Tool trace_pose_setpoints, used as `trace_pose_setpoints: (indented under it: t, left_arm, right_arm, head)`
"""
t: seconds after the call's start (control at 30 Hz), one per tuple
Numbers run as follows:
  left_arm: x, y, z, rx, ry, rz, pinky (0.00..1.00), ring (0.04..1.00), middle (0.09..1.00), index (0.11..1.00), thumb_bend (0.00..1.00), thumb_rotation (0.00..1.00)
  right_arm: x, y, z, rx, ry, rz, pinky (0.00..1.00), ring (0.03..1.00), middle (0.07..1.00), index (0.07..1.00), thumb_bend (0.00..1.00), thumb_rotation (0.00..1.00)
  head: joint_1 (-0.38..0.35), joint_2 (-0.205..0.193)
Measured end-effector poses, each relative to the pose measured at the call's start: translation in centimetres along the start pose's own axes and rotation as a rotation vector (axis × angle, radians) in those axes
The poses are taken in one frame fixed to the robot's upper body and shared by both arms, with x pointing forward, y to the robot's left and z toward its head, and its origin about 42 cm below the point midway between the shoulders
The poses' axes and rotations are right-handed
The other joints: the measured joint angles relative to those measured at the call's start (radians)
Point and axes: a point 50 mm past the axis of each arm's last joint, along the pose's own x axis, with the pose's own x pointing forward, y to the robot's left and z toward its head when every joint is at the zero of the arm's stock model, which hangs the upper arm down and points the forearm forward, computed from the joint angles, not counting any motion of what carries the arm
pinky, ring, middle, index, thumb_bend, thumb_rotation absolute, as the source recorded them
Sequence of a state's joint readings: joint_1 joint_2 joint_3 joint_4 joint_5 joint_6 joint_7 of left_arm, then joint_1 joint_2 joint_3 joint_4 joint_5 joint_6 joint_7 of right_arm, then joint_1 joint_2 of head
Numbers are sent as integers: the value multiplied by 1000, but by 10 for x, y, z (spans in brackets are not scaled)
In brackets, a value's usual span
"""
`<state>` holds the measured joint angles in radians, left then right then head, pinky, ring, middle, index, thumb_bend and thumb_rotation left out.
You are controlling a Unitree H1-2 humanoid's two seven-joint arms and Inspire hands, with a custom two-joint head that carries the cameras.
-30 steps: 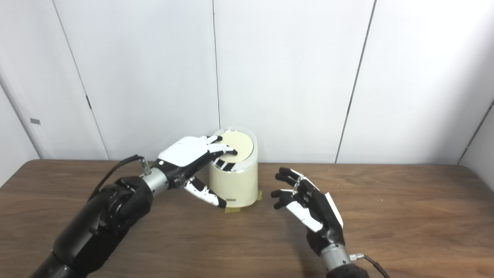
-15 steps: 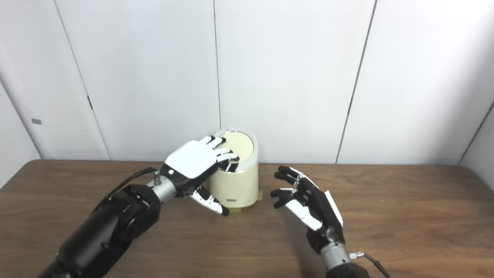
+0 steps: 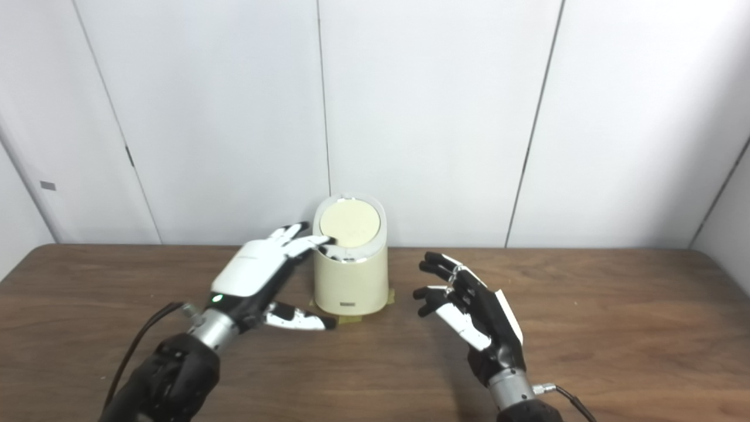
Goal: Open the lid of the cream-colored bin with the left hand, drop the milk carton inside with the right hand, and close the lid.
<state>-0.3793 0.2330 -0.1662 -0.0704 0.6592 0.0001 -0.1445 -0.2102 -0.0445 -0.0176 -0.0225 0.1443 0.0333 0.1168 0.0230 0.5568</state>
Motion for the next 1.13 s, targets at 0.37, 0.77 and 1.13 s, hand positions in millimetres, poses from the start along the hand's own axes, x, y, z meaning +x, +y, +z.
trace_pose_setpoints:
  t: [0.37, 0.77, 1.13]
  left_arm:
    - [-77, -37, -47, -689, 281, 132, 605, 665, 737, 800, 747, 256]
    - [-93, -47, -58, -773, 294, 158, 596, 634, 690, 738, 718, 213]
    - [-93, -45, -59, -759, 286, 155, 643, 691, 739, 753, 735, 244]
  right_arm:
    - [-1, -8, 1, 20, -3, -26, 471, 609, 773, 770, 734, 344]
    - [-2, -10, -1, -55, 7, -21, 535, 668, 793, 784, 773, 356]
    - [-3, -11, -6, -95, 23, -14, 581, 705, 807, 785, 774, 294]
  head:
    - [0, 6]
    - [-5, 12]
    - [-5, 11]
